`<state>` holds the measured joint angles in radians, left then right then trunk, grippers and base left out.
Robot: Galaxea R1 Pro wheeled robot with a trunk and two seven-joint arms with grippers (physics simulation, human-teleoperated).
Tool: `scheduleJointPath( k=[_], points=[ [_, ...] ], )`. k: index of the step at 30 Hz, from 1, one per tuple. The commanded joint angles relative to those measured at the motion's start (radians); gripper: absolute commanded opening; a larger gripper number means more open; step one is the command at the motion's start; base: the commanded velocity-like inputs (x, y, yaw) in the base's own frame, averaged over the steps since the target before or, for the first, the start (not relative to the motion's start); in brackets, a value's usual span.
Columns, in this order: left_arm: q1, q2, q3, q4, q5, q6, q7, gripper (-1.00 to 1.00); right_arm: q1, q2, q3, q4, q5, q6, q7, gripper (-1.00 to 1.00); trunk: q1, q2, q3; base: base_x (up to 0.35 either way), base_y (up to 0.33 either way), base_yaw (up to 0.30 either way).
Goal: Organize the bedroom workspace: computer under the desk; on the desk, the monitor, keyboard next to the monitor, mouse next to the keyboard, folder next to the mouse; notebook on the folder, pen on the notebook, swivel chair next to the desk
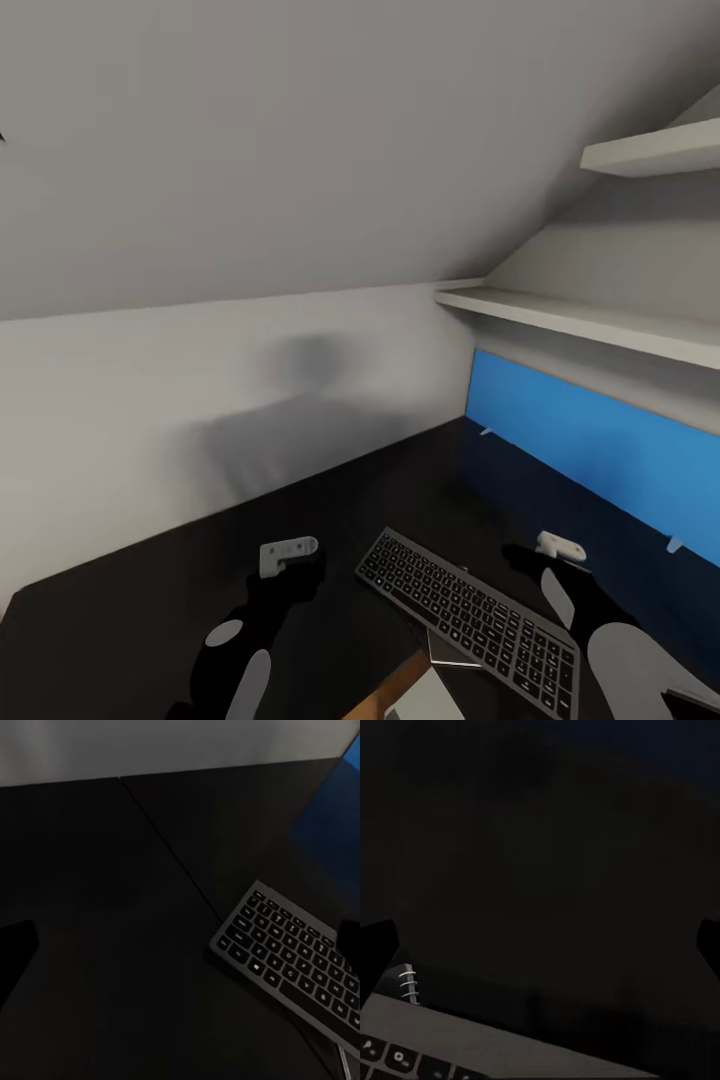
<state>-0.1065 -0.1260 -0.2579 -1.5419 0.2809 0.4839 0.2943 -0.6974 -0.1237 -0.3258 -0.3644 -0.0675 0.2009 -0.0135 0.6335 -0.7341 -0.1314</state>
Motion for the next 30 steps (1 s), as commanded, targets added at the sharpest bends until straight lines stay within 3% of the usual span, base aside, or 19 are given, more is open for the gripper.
scheduleJointPath(
  k=[1,7,30],
  points=[
    [-0.001,0.0,-0.001,-0.001,0.011,0.003,0.009,1.0,-0.001,-0.001,-0.001,-0.002,-0.023,0.011,0.0,1.0,0.004,-0.009,-0.005,0.0,0.0,0.0],
    [-0.001,0.0,-0.001,-0.001,0.011,0.003,0.009,1.0,-0.001,-0.003,-0.001,-0.002,-0.061,0.03,0.001,1.0,0.027,-0.051,-0.024,0.0,0.0,0.0],
    [-0.001,0.0,-0.002,-0.001,0.01,0.002,0.009,1.0,-0.001,-0.005,-0.002,0.007,-0.063,0.038,-0.003,1.0,0.115,-0.212,-0.096,0.0,0.0,0.0]
  ],
)
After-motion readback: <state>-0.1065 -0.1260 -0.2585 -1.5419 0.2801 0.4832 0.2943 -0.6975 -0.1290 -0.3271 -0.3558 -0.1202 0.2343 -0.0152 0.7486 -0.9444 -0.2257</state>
